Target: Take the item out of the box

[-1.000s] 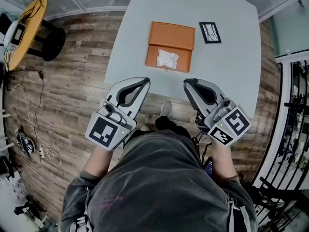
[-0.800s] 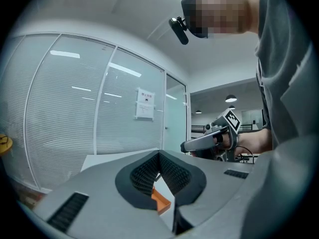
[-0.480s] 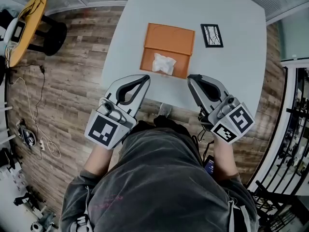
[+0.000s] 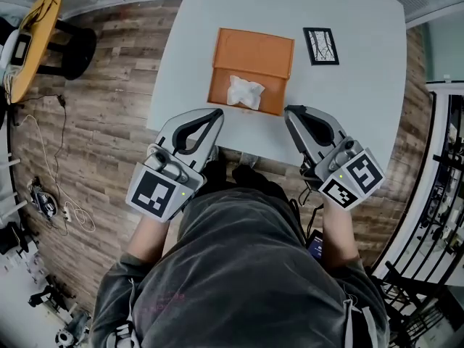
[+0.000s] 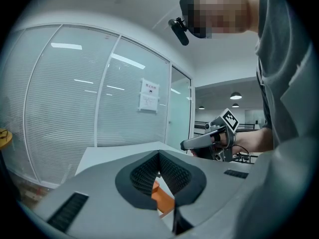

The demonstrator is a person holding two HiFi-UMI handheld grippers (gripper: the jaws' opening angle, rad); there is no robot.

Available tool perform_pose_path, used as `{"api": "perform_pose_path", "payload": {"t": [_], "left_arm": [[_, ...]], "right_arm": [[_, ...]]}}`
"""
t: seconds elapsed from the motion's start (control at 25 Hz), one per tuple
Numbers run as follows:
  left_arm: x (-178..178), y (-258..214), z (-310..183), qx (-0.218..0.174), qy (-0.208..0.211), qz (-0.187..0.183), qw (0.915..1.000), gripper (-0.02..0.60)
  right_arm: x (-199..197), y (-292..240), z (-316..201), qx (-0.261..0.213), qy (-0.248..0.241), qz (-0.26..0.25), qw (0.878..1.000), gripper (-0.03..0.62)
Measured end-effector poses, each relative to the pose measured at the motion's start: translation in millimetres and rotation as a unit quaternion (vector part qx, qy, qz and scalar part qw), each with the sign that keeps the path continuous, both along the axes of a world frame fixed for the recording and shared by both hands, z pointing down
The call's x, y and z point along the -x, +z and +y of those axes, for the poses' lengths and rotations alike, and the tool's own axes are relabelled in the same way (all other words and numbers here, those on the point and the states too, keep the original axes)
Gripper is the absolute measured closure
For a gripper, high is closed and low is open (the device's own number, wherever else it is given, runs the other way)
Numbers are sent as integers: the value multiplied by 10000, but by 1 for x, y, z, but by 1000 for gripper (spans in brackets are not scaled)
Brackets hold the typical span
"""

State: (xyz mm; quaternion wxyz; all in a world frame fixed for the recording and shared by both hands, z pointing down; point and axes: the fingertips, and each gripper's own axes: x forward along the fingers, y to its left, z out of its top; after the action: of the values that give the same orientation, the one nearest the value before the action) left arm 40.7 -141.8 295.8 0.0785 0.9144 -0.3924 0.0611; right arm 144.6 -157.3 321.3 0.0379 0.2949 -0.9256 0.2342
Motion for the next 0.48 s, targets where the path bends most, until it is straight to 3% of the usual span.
{"api": "perform_pose_path", "payload": {"t": [0.48], "left_arm": [[30,18,-28,169,621,114,9979,574]], "right_arm": [[31,12,-15,208,525,327,9979,589]]}}
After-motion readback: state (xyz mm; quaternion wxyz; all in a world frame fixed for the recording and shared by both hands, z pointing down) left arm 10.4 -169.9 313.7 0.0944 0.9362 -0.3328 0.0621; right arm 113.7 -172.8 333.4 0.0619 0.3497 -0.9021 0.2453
